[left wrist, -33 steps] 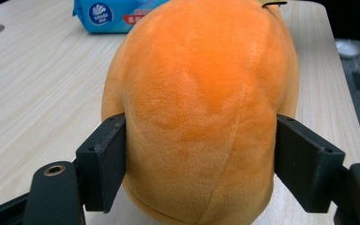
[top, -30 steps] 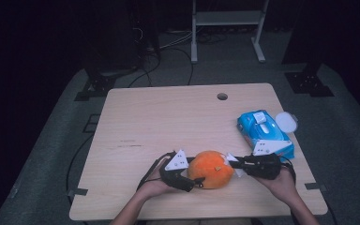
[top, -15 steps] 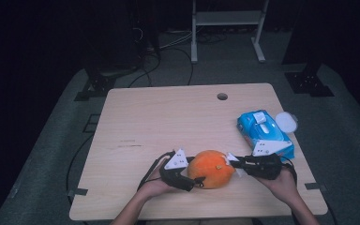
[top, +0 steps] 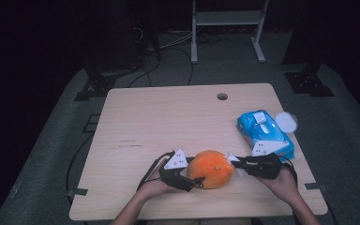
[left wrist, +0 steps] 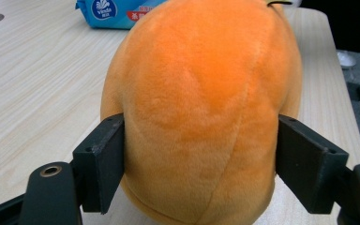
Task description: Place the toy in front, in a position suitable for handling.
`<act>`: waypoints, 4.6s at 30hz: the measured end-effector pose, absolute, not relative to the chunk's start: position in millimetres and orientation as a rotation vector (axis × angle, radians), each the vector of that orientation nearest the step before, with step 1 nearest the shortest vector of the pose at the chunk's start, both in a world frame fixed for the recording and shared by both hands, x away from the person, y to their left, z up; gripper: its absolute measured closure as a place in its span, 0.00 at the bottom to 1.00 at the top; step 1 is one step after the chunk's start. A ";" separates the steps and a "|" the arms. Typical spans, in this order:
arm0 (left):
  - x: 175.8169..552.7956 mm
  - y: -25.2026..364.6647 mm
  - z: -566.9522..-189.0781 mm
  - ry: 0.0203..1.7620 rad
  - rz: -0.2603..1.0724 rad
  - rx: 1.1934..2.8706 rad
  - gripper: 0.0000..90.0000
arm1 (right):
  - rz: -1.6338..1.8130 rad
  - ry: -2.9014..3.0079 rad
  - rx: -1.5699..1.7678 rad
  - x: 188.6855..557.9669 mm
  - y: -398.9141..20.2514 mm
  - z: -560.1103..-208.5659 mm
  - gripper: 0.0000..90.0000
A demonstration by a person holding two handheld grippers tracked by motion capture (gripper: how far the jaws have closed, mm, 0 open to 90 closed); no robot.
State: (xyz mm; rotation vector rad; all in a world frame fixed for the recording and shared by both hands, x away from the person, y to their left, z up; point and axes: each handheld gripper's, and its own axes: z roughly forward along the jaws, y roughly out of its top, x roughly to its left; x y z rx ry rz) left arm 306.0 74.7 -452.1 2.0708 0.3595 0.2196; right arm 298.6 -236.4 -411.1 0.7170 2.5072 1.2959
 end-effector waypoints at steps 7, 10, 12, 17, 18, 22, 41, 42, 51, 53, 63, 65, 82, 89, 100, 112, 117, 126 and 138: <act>302.3 72.5 -450.3 0.334 0.222 2.079 0.26 | 1.387 2.520 0.572 289.7 -215.0 -394.5 0.89; 302.3 73.2 -447.2 0.311 0.200 2.093 0.25 | 1.369 2.508 0.633 297.3 -223.2 -400.2 0.89; 303.4 74.2 -443.6 0.313 0.159 2.082 0.21 | 1.370 2.511 0.659 297.1 -228.6 -403.1 0.89; 309.6 64.8 -440.2 0.473 0.074 2.076 0.07 | 1.425 2.551 0.615 288.1 -223.6 -407.3 0.89; 307.2 61.6 -441.6 0.464 0.100 2.095 0.08 | 1.417 2.554 0.608 287.4 -221.1 -406.9 0.89; 301.8 62.1 -432.8 0.429 0.258 2.060 0.29 | 1.393 2.522 0.605 288.2 -215.6 -401.3 0.90; 310.6 64.2 -438.0 0.470 0.202 1.950 0.20 | 1.438 2.478 0.635 292.5 -199.1 -402.4 0.90; 308.7 62.8 -440.3 0.443 0.212 1.960 0.22 | 1.443 2.486 0.613 290.2 -193.9 -401.3 0.90; 307.3 73.4 -445.0 0.398 0.257 2.018 0.27 | 1.370 2.477 0.595 293.9 -196.5 -402.8 0.90; 306.3 72.7 -445.5 0.386 0.251 2.021 0.27 | 1.390 2.458 0.669 296.0 -213.8 -405.2 0.90; 305.5 73.7 -447.5 0.386 0.241 2.038 0.24 | 1.313 2.525 0.484 275.0 -174.8 -403.2 0.90; 305.9 75.9 -447.6 0.386 0.240 2.036 0.24 | 1.342 2.529 0.521 279.6 -180.5 -403.3 0.90; 312.4 81.1 -443.0 0.419 0.228 2.079 0.05 | 1.399 2.542 0.622 285.8 -208.9 -410.4 0.90; 307.8 69.5 -447.4 0.415 0.186 2.079 0.07 | 1.453 2.525 0.683 289.9 -211.8 -406.6 0.90; 309.8 75.5 -446.7 0.405 0.178 2.082 0.12 | 1.362 2.527 0.705 296.5 -222.9 -412.9 0.90; 317.6 78.4 -447.4 0.482 0.068 2.020 0.10 | 1.411 2.534 0.685 296.3 -214.6 -406.9 0.90; 307.6 67.4 -444.0 0.381 0.143 2.082 0.11 | 1.456 2.552 0.586 289.4 -196.5 -400.4 0.90; 316.0 80.4 -444.9 0.442 0.071 2.045 0.10 | 1.423 2.505 0.732 303.0 -221.9 -407.7 0.90; 302.4 62.9 -427.5 0.284 0.333 2.086 0.28 | 1.516 2.498 0.615 292.9 -196.1 -395.0 0.90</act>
